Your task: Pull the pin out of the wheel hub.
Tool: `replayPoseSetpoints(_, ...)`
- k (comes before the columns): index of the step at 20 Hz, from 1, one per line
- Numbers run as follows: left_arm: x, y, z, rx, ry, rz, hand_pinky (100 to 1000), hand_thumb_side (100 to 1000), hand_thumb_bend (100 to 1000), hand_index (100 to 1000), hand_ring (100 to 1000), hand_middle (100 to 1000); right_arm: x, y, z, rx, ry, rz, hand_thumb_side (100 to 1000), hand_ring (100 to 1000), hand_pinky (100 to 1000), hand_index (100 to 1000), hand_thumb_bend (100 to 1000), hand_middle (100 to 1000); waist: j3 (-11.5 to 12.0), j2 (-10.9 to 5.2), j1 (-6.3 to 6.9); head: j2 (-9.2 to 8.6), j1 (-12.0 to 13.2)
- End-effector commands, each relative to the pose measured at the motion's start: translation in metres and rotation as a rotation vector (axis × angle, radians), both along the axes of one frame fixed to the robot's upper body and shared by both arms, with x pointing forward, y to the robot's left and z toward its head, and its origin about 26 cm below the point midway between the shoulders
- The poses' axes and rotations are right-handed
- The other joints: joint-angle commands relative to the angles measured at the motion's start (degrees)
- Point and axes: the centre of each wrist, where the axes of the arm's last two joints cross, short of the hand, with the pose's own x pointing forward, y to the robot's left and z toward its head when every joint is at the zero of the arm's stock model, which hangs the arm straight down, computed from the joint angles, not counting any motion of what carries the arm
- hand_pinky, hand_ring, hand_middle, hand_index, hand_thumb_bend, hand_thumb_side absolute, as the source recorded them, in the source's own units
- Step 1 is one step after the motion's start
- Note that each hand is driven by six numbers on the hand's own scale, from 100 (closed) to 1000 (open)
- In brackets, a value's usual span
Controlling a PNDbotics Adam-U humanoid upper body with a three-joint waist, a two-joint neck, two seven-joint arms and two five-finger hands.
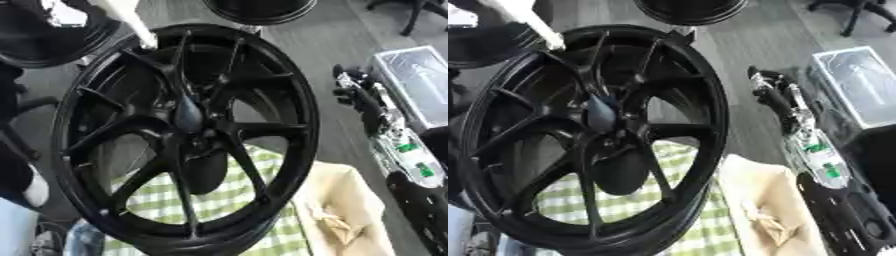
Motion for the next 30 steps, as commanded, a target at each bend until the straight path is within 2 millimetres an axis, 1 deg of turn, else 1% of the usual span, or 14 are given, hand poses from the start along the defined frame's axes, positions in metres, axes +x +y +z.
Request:
replayPoseSetpoints(1, -0.021, 0.029, 0.023, -0.076, -0.099, 0.041, 803, 100, 114, 294, 694, 501, 0.000, -0.010, 0.010, -0.021, -0.026, -0.019, 495, 699, 772, 789, 317, 639, 0.45, -1.57, -0.51, 0.23, -0.71)
replayPoseSetpoints(7, -0.060, 0.091, 0.018, -0.144, -0.215, 0.190, 802, 100, 147, 297, 695, 509, -0.002, -0.016, 0.013, -0.019, -0.041, -0.045, 493, 700, 773, 790, 315, 640, 2.14, -1.70, -0.91, 0.54, -0.79)
replayPoseSetpoints(9, -0.074, 0.117, 0.009, -0.176, -0.253, 0.278, 802, 100, 156, 299, 695, 511, -0.003, -0.018, 0.015, -0.015, -0.050, -0.059, 492, 700, 773, 790, 315, 640, 2.69, -1.63, -1.10, 0.47, -1.00)
replayPoseSetpoints(11, -0.086, 0.142, -0.006, -0.234, -0.286, 0.386, 781, 100, 134, 317, 675, 500, -0.004, -0.020, 0.016, -0.012, -0.059, -0.073, 491, 700, 773, 790, 315, 640, 3.23, -1.52, -1.28, 0.16, -1.10)
replayPoseSetpoints(13, -0.094, 0.166, -0.029, -0.365, -0.344, 0.560, 778, 100, 100, 302, 674, 498, -0.005, -0.023, 0.016, -0.007, -0.064, -0.091, 491, 700, 773, 790, 316, 640, 3.77, -1.37, -1.37, -0.14, -1.56)
replayPoseSetpoints(15, -0.097, 0.181, -0.062, -0.468, -0.355, 0.732, 776, 100, 100, 314, 673, 507, -0.006, -0.025, 0.016, 0.002, -0.067, -0.107, 491, 700, 773, 790, 317, 640, 4.31, -1.08, -1.46, -0.42, -1.86)
replayPoseSetpoints(18, -0.102, 0.199, -0.113, -0.503, -0.300, 0.945, 781, 100, 115, 350, 678, 521, -0.006, -0.026, 0.016, 0.013, -0.074, -0.121, 490, 700, 773, 790, 317, 640, 4.92, -0.69, -1.60, -0.86, -2.24)
replayPoseSetpoints(21, -0.106, 0.213, -0.153, -0.519, -0.224, 1.074, 789, 100, 136, 371, 684, 532, -0.006, -0.026, 0.018, 0.018, -0.082, -0.125, 489, 700, 773, 790, 317, 640, 5.20, -0.43, -1.74, -1.06, -2.20)
replayPoseSetpoints(23, -0.106, 0.221, -0.176, -0.522, -0.168, 1.134, 792, 100, 149, 389, 690, 542, -0.005, -0.025, 0.019, 0.021, -0.086, -0.122, 490, 700, 773, 790, 317, 640, 5.20, -0.26, -1.83, -1.20, -1.86)
replayPoseSetpoints(25, -0.107, 0.226, -0.193, -0.531, -0.122, 1.170, 796, 100, 173, 411, 696, 553, -0.005, -0.024, 0.019, 0.022, -0.086, -0.120, 490, 700, 773, 790, 317, 640, 5.11, -0.16, -1.88, -1.27, -1.65)
replayPoseSetpoints(27, -0.108, 0.228, -0.208, -0.542, -0.070, 1.186, 810, 100, 201, 485, 717, 583, -0.005, -0.024, 0.019, 0.023, -0.085, -0.119, 490, 700, 773, 790, 317, 640, 4.95, -0.04, -1.94, -1.33, -1.45)
replayPoseSetpoints(28, -0.108, 0.229, -0.215, -0.545, -0.046, 1.191, 836, 100, 262, 608, 749, 628, -0.005, -0.024, 0.019, 0.023, -0.085, -0.118, 490, 700, 773, 789, 317, 640, 4.82, 0.02, -1.96, -1.36, -1.36)
replayPoseSetpoints(29, -0.108, 0.231, -0.221, -0.545, -0.023, 1.197, 849, 124, 302, 694, 768, 664, -0.005, -0.024, 0.019, 0.024, -0.086, -0.118, 490, 700, 773, 789, 318, 640, 4.70, 0.08, -1.98, -1.38, -1.23)
replayPoseSetpoints(30, -0.109, 0.232, -0.227, -0.539, 0.002, 1.204, 869, 343, 428, 823, 803, 732, -0.005, -0.023, 0.018, 0.024, -0.085, -0.117, 490, 700, 773, 789, 318, 640, 4.59, 0.14, -2.01, -1.38, -1.11)
